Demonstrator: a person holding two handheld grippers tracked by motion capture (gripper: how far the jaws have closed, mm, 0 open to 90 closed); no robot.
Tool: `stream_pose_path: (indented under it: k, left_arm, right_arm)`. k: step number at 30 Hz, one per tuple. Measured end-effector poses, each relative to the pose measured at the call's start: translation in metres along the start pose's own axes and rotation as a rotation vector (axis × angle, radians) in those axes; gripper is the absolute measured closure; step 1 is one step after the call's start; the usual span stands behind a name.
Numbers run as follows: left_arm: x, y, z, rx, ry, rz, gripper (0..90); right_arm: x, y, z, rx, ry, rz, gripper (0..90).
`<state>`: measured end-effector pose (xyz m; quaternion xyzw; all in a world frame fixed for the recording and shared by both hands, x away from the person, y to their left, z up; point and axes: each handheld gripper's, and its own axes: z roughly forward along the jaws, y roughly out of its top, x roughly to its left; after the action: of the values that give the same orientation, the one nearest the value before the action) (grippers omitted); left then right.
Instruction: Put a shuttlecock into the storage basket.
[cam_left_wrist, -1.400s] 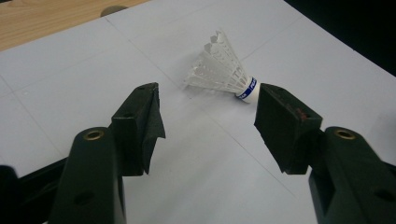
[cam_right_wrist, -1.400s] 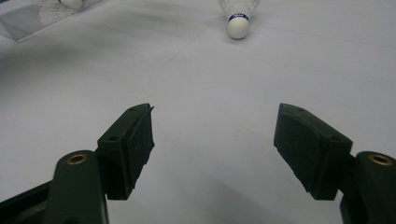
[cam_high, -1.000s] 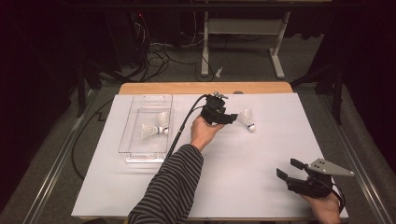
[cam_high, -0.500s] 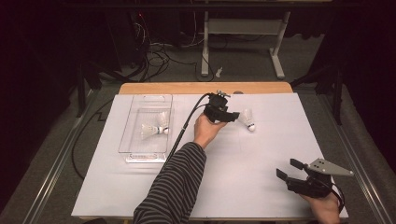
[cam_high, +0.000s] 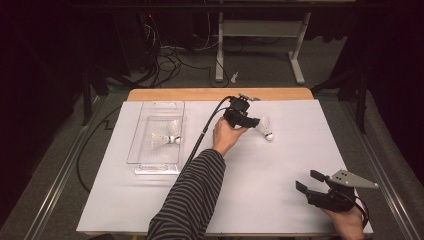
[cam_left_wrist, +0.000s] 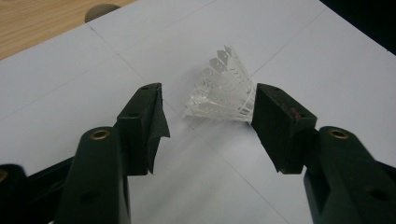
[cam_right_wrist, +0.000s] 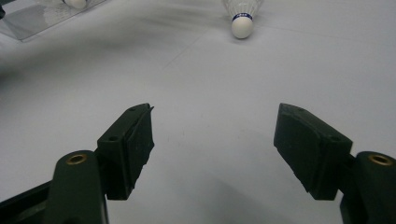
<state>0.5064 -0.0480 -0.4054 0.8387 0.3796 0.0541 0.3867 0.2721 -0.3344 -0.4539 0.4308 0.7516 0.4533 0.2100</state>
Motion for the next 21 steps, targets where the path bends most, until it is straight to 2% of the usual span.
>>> stream_pose_path:
  k: [4,7,15,21]
  left_arm:
    - [0.003,0.002,0.004,0.037,-0.012,-0.010,45.7]
    - [0.003,0.007,0.006,0.045,-0.017,-0.007,46.1]
    - [-0.006,0.021,0.014,0.092,-0.021,0.016,46.2]
    - [-0.005,0.020,0.022,0.118,-0.017,0.011,44.3]
  right_arm:
    - [0.000,0.000,0.000,-0.001,0.001,0.000,28.8]
    - [0.000,0.000,0.000,-0.001,0.003,0.001,28.8]
    - [0.000,0.000,0.000,-0.001,0.006,0.001,28.9]
    - [0.000,0.000,0.001,0.000,0.010,0.000,28.8]
